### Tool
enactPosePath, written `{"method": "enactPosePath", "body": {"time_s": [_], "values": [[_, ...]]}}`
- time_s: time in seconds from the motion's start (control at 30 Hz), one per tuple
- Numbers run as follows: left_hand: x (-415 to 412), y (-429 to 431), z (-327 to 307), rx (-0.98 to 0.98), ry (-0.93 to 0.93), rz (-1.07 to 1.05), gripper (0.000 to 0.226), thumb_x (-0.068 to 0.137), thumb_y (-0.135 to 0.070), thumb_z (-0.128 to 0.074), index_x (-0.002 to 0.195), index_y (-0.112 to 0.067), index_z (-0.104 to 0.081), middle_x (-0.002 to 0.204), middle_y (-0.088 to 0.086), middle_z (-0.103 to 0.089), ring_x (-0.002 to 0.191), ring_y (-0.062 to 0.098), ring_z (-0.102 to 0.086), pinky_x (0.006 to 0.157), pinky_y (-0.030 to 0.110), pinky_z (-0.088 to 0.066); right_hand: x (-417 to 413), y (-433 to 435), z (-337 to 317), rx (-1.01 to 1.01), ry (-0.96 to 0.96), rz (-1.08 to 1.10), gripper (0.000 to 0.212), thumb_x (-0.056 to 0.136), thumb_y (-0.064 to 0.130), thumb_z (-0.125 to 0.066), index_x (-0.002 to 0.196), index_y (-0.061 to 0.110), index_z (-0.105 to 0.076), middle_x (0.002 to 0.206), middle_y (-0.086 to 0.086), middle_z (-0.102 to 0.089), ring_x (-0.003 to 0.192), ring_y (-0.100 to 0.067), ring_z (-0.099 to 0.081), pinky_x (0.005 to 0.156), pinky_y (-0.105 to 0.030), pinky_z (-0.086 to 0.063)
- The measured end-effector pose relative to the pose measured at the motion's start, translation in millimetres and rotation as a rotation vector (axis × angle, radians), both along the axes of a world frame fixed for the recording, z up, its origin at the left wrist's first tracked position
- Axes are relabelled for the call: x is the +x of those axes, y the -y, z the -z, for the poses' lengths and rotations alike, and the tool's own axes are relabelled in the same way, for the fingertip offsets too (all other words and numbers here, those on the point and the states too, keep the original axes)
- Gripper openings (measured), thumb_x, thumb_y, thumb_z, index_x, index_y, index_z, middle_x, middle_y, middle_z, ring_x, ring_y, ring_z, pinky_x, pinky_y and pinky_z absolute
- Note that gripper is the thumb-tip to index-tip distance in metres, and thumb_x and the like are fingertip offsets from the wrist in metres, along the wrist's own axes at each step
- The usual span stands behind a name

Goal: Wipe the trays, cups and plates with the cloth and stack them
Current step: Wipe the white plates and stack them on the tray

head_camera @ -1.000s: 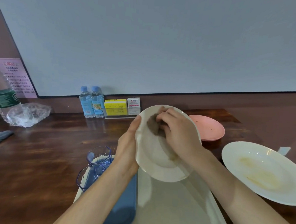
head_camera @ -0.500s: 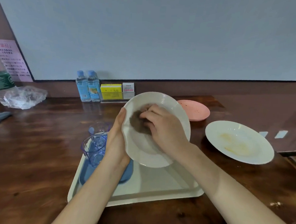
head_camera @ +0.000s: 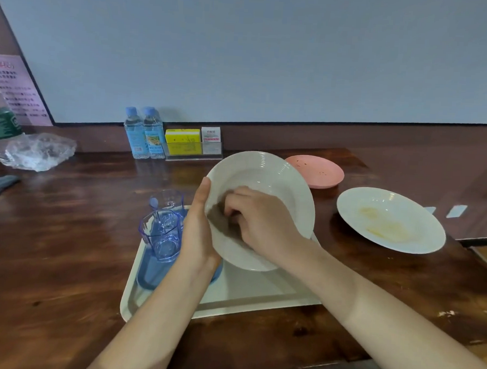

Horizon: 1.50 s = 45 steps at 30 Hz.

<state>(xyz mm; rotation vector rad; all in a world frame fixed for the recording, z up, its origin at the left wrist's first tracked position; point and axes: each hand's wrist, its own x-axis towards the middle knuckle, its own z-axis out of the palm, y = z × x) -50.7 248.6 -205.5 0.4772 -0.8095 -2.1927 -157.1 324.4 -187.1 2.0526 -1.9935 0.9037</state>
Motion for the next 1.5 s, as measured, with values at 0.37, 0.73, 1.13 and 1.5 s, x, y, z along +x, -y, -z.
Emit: {"method": "enactPosePath", "body": {"time_s": [0.37, 0.73, 1.13, 1.5], "values": [[1, 12, 11, -0.055, 0.018, -0.081, 0.060, 0.099, -0.056, -0.066, 0.147, -0.021, -0.064, 0.145, 0.019, -0.067, 0.136, 0.039, -0.062, 0.119, 0.063, -0.043, -62, -13, -16, 0.141, -0.311, 0.285, 0.020, 0.083, 0.002, -0.064, 0.088, 0.021, -0.063, 0.101, 0.001, -0.063, 0.089, -0.028, -0.062, 0.062, -0.032, -0.030], [-3, 21, 21, -0.063, 0.124, -0.119, 0.090, 0.059, -0.067, -0.096, 0.131, -0.015, -0.076, 0.136, 0.019, -0.072, 0.128, 0.041, -0.068, 0.115, 0.063, -0.048, -20, 0, 26, 0.070, -0.095, -0.097, 0.020, 0.078, -0.002, -0.065, 0.081, 0.018, -0.068, 0.097, 0.002, -0.066, 0.086, -0.024, -0.063, 0.063, -0.034, -0.048], [2, 4, 9, 0.018, 0.061, 0.007, 0.051, 0.106, -0.053, -0.053, 0.141, -0.017, -0.066, 0.135, 0.018, -0.073, 0.133, 0.038, -0.065, 0.117, 0.056, -0.047, -64, 13, -13, -0.029, -0.163, 0.199, 0.023, 0.085, 0.002, -0.067, 0.084, 0.025, -0.067, 0.102, 0.006, -0.065, 0.091, -0.021, -0.062, 0.070, -0.041, -0.056], [-2, 15, 16, 0.033, 0.077, -0.013, 0.089, 0.073, -0.065, -0.090, 0.142, -0.013, -0.068, 0.145, 0.025, -0.065, 0.134, 0.046, -0.063, 0.117, 0.065, -0.044, -23, -14, 28, 0.120, -0.144, 0.020, 0.024, 0.076, -0.001, -0.072, 0.079, 0.022, -0.066, 0.094, 0.006, -0.064, 0.080, -0.020, -0.060, 0.057, -0.016, -0.024]]}}
